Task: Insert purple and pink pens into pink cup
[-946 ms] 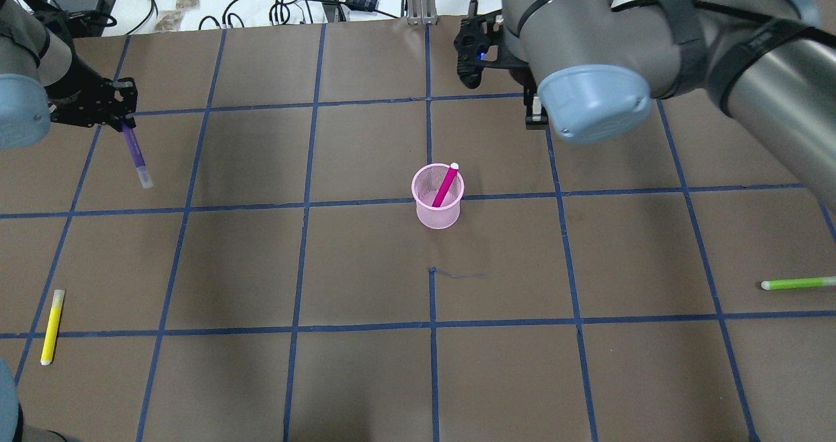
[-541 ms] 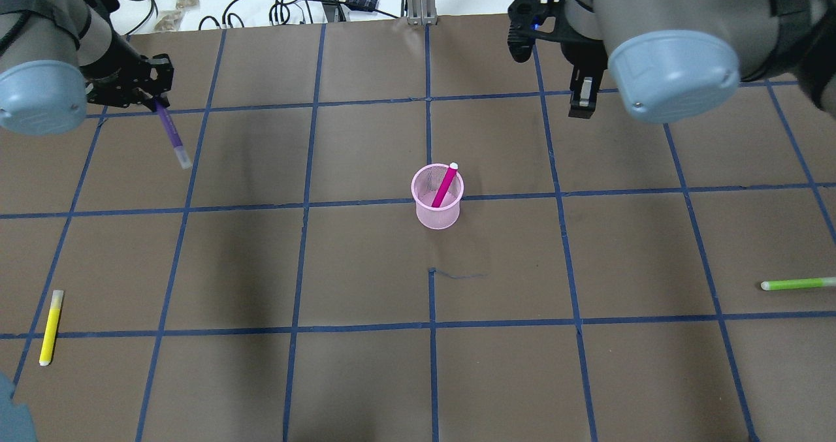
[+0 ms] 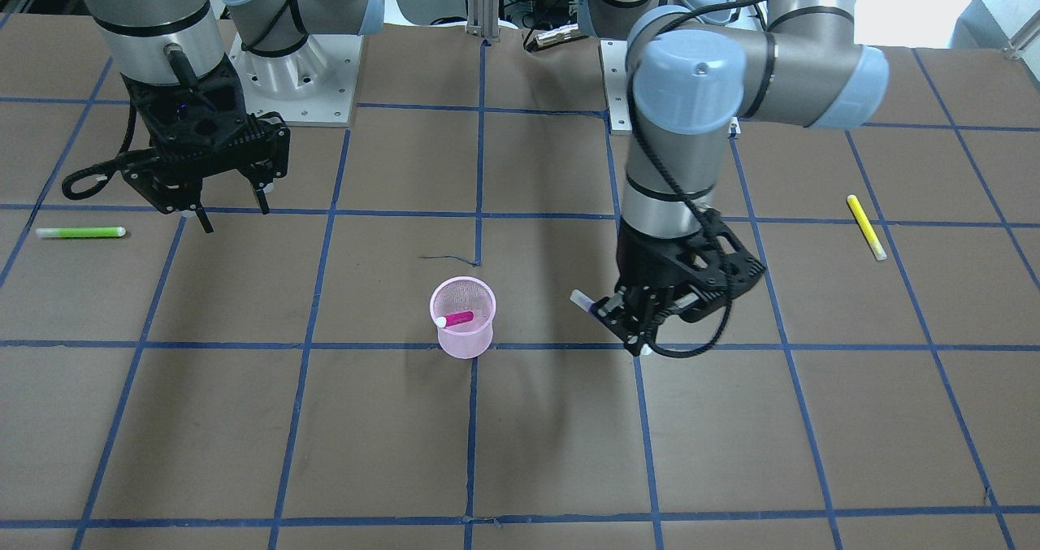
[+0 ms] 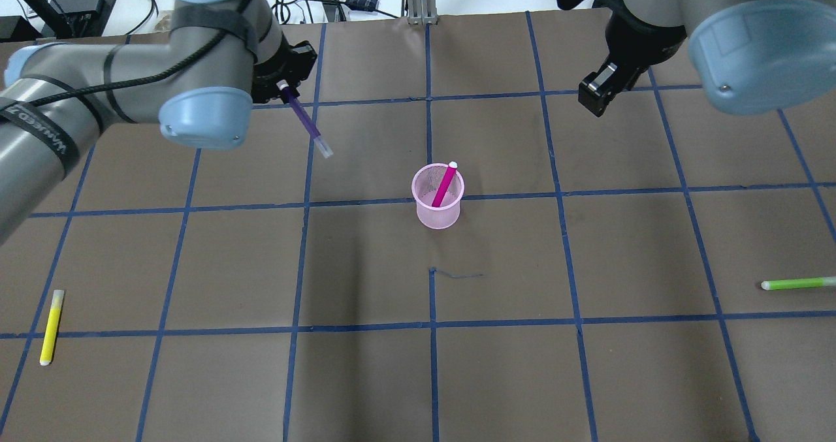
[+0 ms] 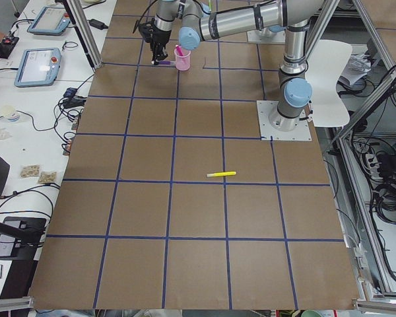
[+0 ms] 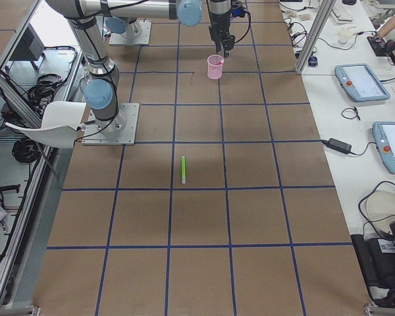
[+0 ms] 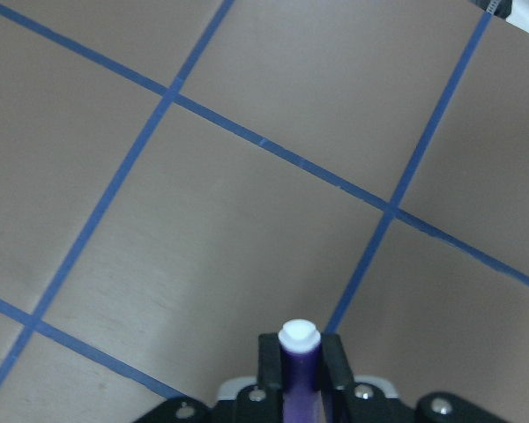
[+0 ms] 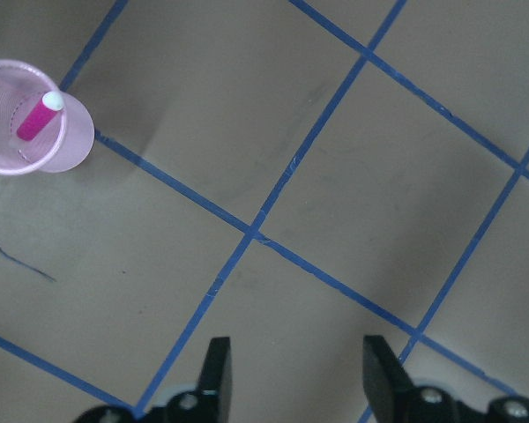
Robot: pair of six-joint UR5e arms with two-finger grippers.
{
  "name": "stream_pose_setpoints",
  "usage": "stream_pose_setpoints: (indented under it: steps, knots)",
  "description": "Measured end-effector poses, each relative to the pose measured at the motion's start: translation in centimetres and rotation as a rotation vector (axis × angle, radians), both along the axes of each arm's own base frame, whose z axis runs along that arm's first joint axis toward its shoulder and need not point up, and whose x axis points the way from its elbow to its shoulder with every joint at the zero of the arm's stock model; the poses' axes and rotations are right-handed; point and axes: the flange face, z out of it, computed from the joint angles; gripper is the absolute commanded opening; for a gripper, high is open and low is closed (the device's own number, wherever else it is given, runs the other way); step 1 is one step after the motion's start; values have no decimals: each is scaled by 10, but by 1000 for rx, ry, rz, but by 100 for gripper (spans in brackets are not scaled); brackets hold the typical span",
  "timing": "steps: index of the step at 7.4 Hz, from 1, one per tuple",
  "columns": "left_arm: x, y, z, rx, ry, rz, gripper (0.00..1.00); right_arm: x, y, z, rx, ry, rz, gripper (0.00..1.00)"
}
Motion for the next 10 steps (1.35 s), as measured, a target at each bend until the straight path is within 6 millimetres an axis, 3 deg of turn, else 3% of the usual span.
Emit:
stream_pose_setpoints:
  steps: [2, 3, 6, 10]
  knots:
    - [-55, 24, -5, -32, -9, 31, 0, 9, 4, 4, 15, -112, -241, 62]
    - [-72, 34, -8, -40, -22, 42, 0, 12, 8, 7, 17, -152, -317, 100]
    - [-110, 52, -23, -49, -29, 83, 0, 8, 10, 8, -13, -177, -405, 100]
    - [-140, 54, -57, -98, -56, 102, 0, 1, 9, 7, -41, -117, -430, 100]
